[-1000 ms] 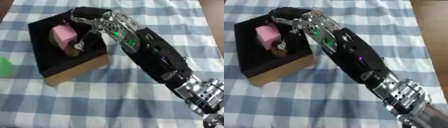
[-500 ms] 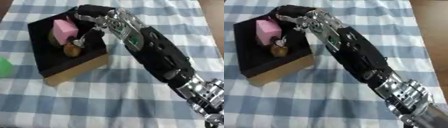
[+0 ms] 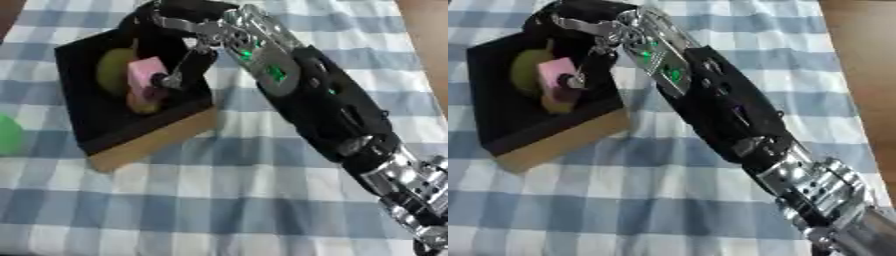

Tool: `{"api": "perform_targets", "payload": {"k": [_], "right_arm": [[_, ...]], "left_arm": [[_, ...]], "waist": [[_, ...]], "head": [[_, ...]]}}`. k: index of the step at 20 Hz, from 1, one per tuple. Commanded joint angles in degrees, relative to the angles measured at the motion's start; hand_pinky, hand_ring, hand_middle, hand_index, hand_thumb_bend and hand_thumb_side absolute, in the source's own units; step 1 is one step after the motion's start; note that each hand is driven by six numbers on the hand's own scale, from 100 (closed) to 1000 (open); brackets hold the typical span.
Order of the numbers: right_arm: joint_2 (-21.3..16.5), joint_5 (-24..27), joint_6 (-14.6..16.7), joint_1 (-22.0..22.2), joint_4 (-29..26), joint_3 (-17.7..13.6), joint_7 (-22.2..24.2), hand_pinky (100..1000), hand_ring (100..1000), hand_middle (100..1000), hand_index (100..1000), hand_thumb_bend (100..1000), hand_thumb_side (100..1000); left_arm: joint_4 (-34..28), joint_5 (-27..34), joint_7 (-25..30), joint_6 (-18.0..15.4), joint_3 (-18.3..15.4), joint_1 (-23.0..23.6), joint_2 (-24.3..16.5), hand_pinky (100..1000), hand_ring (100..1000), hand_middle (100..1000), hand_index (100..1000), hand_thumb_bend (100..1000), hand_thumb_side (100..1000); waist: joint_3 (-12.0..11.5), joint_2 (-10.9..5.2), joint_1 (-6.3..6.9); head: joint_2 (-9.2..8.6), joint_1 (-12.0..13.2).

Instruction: Pick up objects on the table and place them in the box.

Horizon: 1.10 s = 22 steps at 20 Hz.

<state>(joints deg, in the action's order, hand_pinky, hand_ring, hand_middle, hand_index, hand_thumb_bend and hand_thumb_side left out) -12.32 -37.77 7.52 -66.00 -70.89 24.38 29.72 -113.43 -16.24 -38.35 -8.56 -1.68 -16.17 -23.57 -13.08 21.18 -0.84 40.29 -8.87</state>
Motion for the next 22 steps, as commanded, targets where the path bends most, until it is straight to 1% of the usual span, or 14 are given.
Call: {"api": "perform_targets", "payload": {"k": [1, 5, 7, 10, 11, 13, 15, 17, 19, 21, 22], "right_arm": [[-0.8, -0.1, -1.7, -1.1, -1.8, -0.4, -1.6, 897, 871, 819, 914, 410, 114], [-0.9, 0.0, -2.3, -1.1, -1.9, -0.2, -2.2, 896, 869, 817, 911, 410, 113], [-0.9, 0.4, -2.4, -1.1, -2.1, -0.2, -2.2, 891, 866, 814, 914, 390, 100], [-1.9, 2.8, -3.4, -1.0, -4.5, -0.5, -2.3, 881, 857, 808, 920, 375, 100], [-2.6, 3.8, -3.9, -1.0, -5.7, -0.6, -2.2, 876, 854, 805, 919, 344, 100], [-5.0, 6.1, -5.1, -0.8, -9.6, -1.0, -2.9, 867, 850, 796, 913, 278, 100], [-8.4, 8.1, -6.9, -0.3, -14.6, -1.7, -4.6, 857, 842, 786, 909, 224, 100], [-12.2, 10.3, -8.8, 0.7, -20.0, -2.3, -6.2, 851, 838, 781, 907, 114, 100], [-15.8, 12.9, -10.5, 2.2, -24.9, -3.1, -7.8, 850, 836, 780, 896, 100, 100], [-19.7, 16.3, -11.9, 4.4, -30.0, -4.6, -10.1, 851, 836, 781, 891, 100, 100], [-22.0, 18.2, -12.6, 5.9, -32.7, -5.6, -11.4, 852, 837, 783, 891, 100, 122]], "left_arm": [[-1.2, 0.1, 0.0, 0.1, -0.4, -0.3, -0.8, 823, 870, 844, 903, 648, 889], [-1.2, 0.1, 0.0, 0.2, -0.4, -0.4, -0.7, 823, 870, 843, 902, 649, 888], [-1.2, 0.1, 0.0, 0.2, -0.4, -0.4, -0.7, 823, 870, 842, 902, 648, 890], [-1.2, 0.0, -0.1, 0.3, -0.5, -0.2, -0.8, 823, 870, 842, 902, 648, 890], [-1.2, -0.1, -0.2, 0.4, -0.6, -0.1, -1.0, 823, 870, 842, 902, 648, 890], [-1.2, -0.4, -0.3, 0.6, -0.7, 0.3, -1.7, 824, 870, 842, 902, 648, 890], [-1.2, -1.0, -0.2, 1.3, -0.9, 0.8, -3.1, 826, 871, 843, 904, 648, 894], [-1.2, -2.2, 0.6, 2.9, -1.0, 1.1, -5.5, 831, 872, 844, 907, 650, 907], [-1.2, -3.4, 1.9, 4.9, -1.1, 1.4, -8.3, 837, 873, 846, 912, 653, 912], [-1.2, -5.1, 4.2, 7.0, -0.8, 2.0, -12.4, 844, 875, 847, 917, 659, 909], [-1.2, -6.0, 5.8, 8.1, -0.7, 2.3, -14.6, 847, 876, 847, 918, 660, 901]], "waist": [[-0.1, -1.38, -0.28], [-0.1, -1.41, -0.3], [-0.1, -1.45, -0.27], [0.0, -1.55, -0.2], [0.1, -1.59, -0.19], [0.3, -1.71, -0.14], [0.6, -1.88, -0.05], [1.0, -2.04, 0.07], [1.2, -2.16, 0.23], [1.6, -2.26, 0.54], [1.8, -2.28, 0.73]], "head": [[0.3, 0.1], [0.28, 0.1], [0.27, 0.2], [0.37, 0.3], [0.43, 0.4], [0.58, 0.9], [0.79, 1.6], [0.97, 2.4], [1.14, 2.9], [1.39, 3.5], [1.45, 3.8]]}}
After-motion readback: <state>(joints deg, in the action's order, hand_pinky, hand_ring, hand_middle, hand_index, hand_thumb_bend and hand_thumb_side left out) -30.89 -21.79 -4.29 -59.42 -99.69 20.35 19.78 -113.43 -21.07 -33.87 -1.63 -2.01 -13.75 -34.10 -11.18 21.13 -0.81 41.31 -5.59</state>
